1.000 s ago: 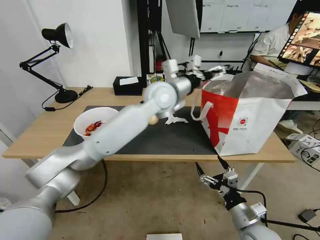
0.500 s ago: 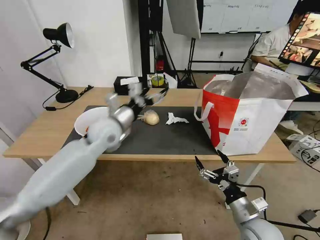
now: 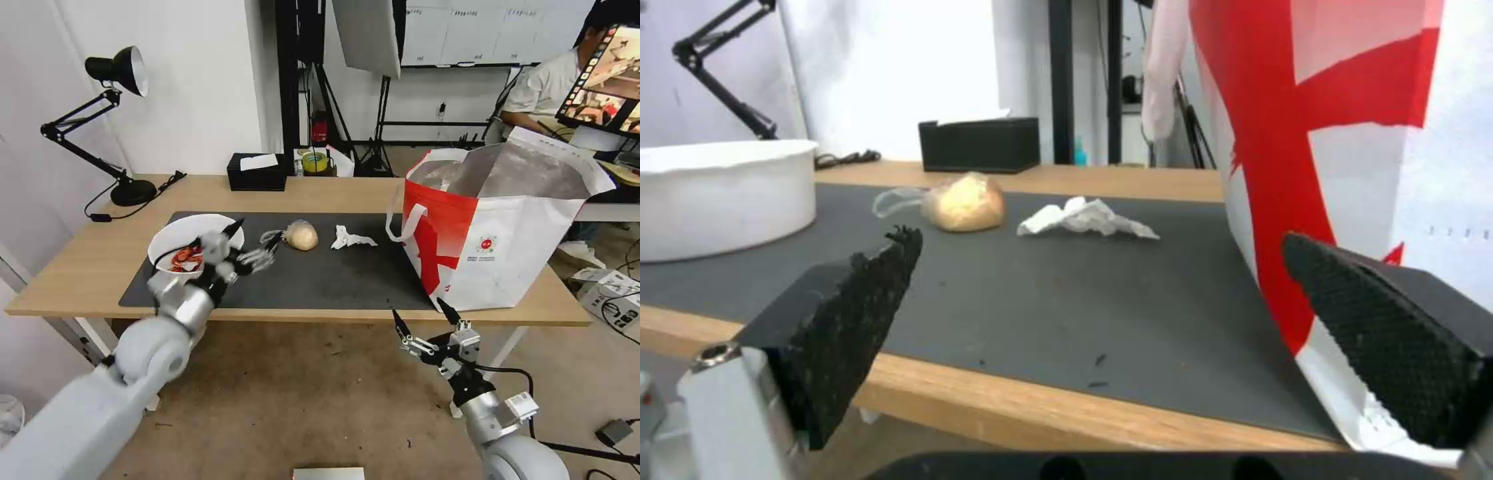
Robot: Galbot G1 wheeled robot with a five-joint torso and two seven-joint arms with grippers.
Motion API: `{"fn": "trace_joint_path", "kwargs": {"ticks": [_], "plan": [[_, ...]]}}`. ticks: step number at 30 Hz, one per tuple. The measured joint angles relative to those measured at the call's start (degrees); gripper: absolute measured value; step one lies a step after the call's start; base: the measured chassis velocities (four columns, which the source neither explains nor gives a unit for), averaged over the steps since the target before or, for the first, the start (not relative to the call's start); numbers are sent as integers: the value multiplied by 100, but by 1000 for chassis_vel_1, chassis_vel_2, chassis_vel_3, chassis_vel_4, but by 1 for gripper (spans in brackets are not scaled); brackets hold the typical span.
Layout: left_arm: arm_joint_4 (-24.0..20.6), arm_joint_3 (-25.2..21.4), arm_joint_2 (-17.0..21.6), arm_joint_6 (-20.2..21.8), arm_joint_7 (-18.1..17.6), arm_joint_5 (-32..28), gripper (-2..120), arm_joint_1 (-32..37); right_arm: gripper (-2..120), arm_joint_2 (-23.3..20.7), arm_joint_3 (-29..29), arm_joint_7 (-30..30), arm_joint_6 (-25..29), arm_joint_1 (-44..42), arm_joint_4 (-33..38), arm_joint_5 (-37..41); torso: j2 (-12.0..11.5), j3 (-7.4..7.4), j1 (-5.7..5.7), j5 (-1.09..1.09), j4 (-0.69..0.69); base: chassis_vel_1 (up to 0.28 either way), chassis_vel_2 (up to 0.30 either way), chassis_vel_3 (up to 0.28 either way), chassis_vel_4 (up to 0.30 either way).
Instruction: Pick up the trash from the table and place it into the takeout bag.
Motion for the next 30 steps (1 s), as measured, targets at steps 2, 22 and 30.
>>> {"fn": "trace_joint_path", "kwargs": {"ticks": [2, 22, 30], "plan": [[-77, -468, -267, -116, 52, 283, 100, 572, 100, 0, -4, 7, 2, 17, -22, 0, 0, 0, 0, 1, 0, 0, 0, 0, 0], [94, -2099, -1578, -949, 848, 1274, 100, 2969, 100, 27, -119, 65, 124, -42, -220, -99, 0, 0, 0, 1, 1, 0, 0, 0, 0], [133, -2081, -1763, -1035, 882, 1307, 100, 3066, 100, 30, -91, 46, 217, -98, -296, -94, 0, 0, 1, 0, 1, 0, 0, 0, 0]]}}
